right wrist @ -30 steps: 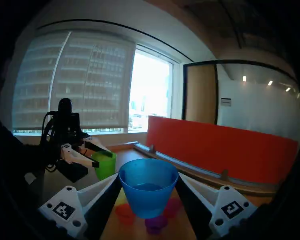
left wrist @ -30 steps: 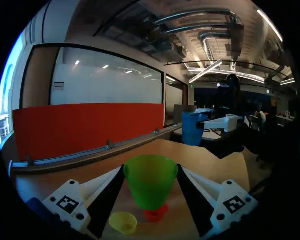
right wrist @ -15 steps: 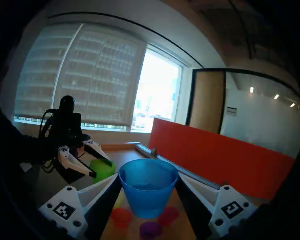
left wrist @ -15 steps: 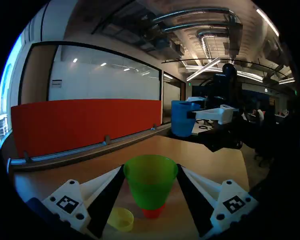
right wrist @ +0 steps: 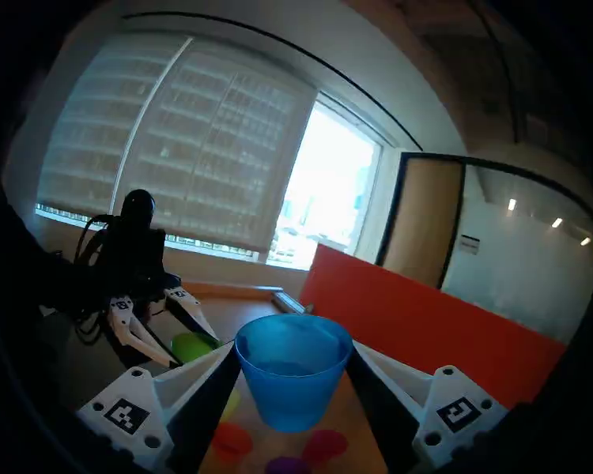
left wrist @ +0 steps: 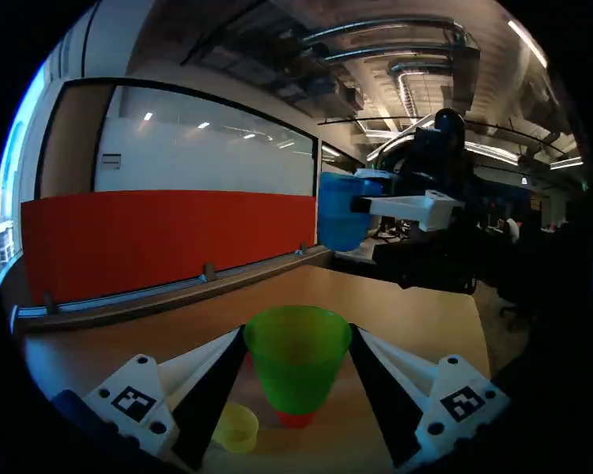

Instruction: Pour water

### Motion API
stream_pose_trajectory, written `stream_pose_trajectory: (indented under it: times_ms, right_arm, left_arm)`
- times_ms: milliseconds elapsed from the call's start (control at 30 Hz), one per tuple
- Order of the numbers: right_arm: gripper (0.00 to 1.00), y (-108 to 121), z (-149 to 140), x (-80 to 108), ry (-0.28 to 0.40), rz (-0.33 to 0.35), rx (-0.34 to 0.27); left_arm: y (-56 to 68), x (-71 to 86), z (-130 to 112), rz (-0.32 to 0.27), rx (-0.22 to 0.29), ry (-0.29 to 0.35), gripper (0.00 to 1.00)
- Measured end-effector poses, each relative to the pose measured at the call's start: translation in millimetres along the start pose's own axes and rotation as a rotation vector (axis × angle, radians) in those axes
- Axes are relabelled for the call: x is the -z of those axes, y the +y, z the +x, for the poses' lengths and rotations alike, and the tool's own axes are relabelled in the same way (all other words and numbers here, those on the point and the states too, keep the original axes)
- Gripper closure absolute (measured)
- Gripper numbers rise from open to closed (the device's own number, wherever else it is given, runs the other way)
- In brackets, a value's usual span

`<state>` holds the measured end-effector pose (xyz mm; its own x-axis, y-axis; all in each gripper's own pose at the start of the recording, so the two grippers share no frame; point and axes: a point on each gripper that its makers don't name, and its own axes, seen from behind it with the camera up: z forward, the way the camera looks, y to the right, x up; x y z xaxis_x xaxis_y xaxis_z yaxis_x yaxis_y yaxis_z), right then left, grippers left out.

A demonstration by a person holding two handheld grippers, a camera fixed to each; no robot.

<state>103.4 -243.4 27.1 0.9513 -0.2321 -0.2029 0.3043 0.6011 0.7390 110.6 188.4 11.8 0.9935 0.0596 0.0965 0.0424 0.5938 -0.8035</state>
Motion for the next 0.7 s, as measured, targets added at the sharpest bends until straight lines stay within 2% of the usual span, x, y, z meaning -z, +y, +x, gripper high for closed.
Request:
stream_pose_trajectory:
  times_ms: [700]
  right_arm:
    - [0.1, -5, 21, -22.2, 0.016, 0.025, 0.184]
  left_arm:
    - [20.5, -4.6, -3, -0.047, -0.012, -0.007, 0.1]
